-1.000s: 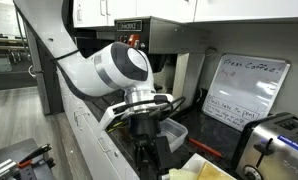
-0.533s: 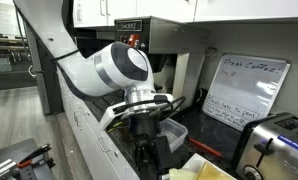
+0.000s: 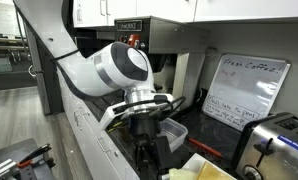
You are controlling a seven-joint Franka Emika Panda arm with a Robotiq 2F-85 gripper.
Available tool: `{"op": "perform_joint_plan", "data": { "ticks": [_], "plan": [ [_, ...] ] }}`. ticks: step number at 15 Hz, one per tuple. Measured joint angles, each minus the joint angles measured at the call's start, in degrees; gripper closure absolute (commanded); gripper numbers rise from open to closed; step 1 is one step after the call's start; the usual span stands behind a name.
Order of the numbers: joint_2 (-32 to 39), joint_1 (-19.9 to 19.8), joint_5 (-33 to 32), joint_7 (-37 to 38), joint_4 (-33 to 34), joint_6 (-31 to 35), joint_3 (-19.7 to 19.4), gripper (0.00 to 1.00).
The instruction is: Put a slice of bread in the tupperware
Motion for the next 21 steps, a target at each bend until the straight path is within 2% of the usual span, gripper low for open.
{"op": "perform_joint_plan", "data": {
  "ticks": [6, 15, 21],
  "plan": [
    [0.0, -0.1, -1.0, 0.0, -0.4, -0.1, -0.5, 0.00],
    [0.1, -1.8, -12.2, 3.7, -1.2, -0.1, -4.2, 0.00],
    [0.1, -1.7, -12.3, 3.9, -1.2, -0.1, -4.0, 0.00]
  ]
}}
